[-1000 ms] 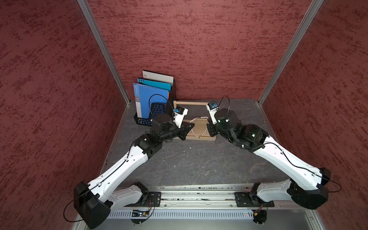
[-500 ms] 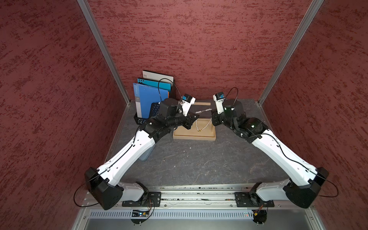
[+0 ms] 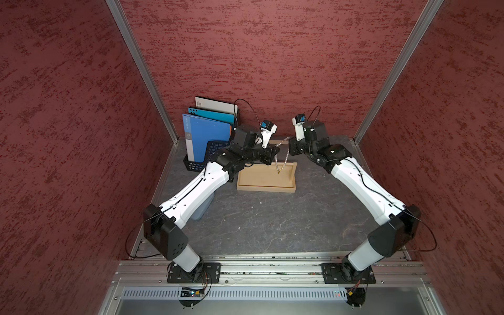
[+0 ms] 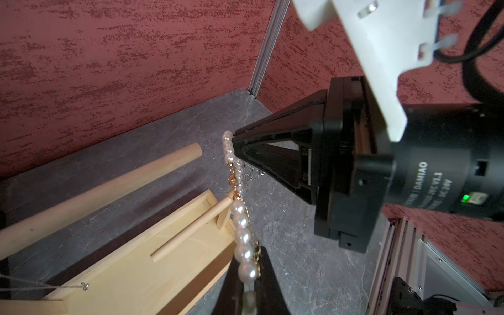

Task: Hang the necklace on the jewelry display stand
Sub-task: Hang the necklace on the stand.

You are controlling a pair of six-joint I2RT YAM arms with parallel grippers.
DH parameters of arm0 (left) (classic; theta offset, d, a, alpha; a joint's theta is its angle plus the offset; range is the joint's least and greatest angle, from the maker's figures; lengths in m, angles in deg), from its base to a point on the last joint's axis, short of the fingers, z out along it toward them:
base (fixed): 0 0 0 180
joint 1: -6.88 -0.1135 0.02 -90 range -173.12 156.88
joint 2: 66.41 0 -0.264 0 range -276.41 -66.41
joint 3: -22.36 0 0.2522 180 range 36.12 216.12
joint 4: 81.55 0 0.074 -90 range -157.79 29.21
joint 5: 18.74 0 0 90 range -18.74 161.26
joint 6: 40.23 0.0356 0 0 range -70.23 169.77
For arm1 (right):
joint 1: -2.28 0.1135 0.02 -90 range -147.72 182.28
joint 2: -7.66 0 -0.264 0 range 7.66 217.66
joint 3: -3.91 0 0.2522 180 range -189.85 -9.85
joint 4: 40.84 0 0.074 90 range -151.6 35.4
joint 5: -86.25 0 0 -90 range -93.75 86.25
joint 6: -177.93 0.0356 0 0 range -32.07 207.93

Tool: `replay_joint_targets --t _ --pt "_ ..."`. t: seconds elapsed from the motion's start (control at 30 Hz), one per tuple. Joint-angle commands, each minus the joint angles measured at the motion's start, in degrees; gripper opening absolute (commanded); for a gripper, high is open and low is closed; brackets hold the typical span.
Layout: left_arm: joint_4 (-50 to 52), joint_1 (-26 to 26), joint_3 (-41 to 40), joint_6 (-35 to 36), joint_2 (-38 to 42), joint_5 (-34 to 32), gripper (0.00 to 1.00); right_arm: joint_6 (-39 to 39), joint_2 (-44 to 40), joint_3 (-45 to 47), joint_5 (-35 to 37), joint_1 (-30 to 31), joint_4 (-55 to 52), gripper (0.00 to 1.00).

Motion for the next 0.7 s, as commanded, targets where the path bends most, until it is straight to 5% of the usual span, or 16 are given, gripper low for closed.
replay_joint_targets --t 0.0,0.37,0.67 --pt "-3.87 -0.21 3.59 -0.93 -2.22 -0.54 0.0 -0.27 2.13 -1.94 0.97 -2.91 3.91 0.02" --pt "-7.09 -0.22 13.96 -2.83 -14.68 -1.78 0.0 -3.34 10.33 -7.18 0.05 -6.42 8.04 0.02" --pt "-7.95 -1.03 14.51 -4.8 -18.39 -2.49 0.0 -4.31 16.98 -12.62 -4.34 -7.9 8.06 0.03"
